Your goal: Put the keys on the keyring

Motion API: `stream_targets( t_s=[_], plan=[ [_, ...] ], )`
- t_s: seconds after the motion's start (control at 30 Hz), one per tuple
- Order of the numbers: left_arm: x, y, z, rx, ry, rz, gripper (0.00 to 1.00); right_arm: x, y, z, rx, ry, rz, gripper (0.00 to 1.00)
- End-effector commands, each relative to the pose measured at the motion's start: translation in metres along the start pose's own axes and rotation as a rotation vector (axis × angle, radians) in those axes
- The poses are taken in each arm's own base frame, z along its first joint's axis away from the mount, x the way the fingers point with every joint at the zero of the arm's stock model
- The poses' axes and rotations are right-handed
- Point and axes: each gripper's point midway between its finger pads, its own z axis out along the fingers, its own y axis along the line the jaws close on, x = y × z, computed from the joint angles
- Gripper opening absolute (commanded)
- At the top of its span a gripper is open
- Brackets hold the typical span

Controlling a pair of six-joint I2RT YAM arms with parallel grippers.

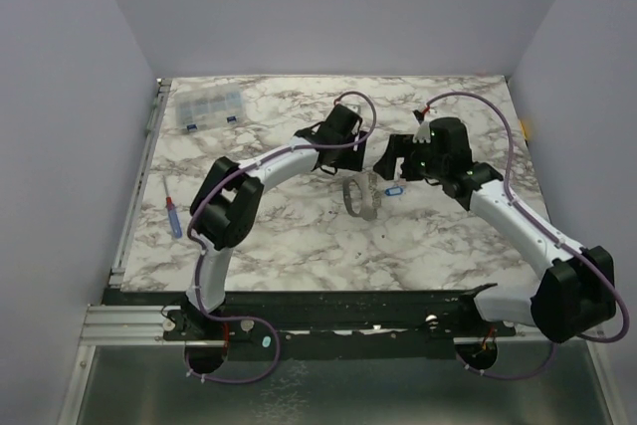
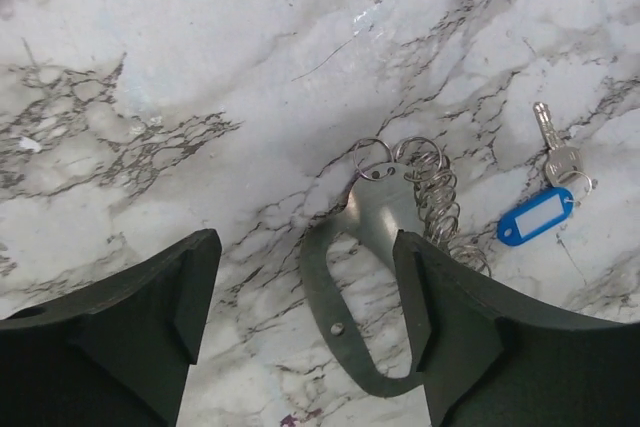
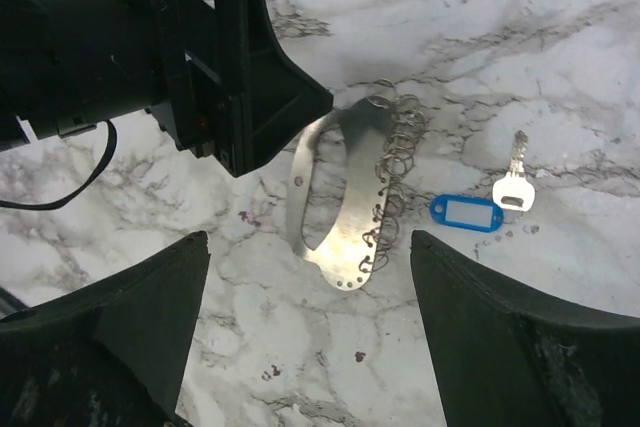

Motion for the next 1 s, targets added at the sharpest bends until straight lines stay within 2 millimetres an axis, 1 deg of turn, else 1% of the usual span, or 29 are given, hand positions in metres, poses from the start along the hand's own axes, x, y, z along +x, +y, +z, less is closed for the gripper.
stream_targets(
  t_s=[0.0,0.07,0.2,0.33,0.43,0.5,0.6,0.63,0.7,0.8,0.87,0.97],
  plan=[
    [-0.04,0.005,-0.043,-0.018,-0.188,0.049,0.8,-0.016,0.037,-0.019,-0.203,-0.078,-0.054,0.88],
    [-0.045,0.017,-0.057,-0.057,-0.23,0.05,0.81,-0.022,0.04,-0.025,-0.205,-0.107,-0.037,0.95],
    [-0.053,0.044,-0.094,-0.134,-0.342,0.061,0.82,-0.037,0.037,-0.04,-0.163,-0.176,-0.034,0.98],
    [-0.055,0.081,-0.137,-0.235,-0.457,0.072,0.83,-0.047,0.041,-0.06,-0.181,-0.291,-0.067,1.0],
    [-0.05,0.112,-0.173,-0.322,-0.564,0.077,0.83,-0.055,0.038,-0.072,-0.159,-0.35,-0.039,1.0],
    [-0.041,0.133,-0.196,-0.384,-0.643,0.079,0.86,-0.056,0.036,-0.077,-0.14,-0.358,-0.021,1.0],
    [-0.027,0.153,-0.23,-0.433,-0.777,0.088,0.92,-0.054,0.034,-0.08,-0.126,-0.35,0.007,1.0],
    [-0.02,0.16,-0.238,-0.454,-0.805,0.098,0.94,-0.052,0.033,-0.081,-0.121,-0.343,0.014,1.0],
    [-0.007,0.172,-0.249,-0.499,-0.828,0.1,0.97,-0.05,0.03,-0.082,-0.1,-0.33,0.036,1.0],
    [0.009,0.183,-0.255,-0.541,-0.813,0.097,0.97,-0.046,0.026,-0.086,-0.076,-0.318,0.057,1.0],
    [0.014,0.185,-0.259,-0.542,-0.817,0.093,0.97,-0.045,0.026,-0.091,-0.072,-0.321,0.061,1.0],
    [0.014,0.184,-0.267,-0.534,-0.839,0.097,0.97,-0.042,0.026,-0.097,-0.076,-0.332,0.07,1.0]
  ],
)
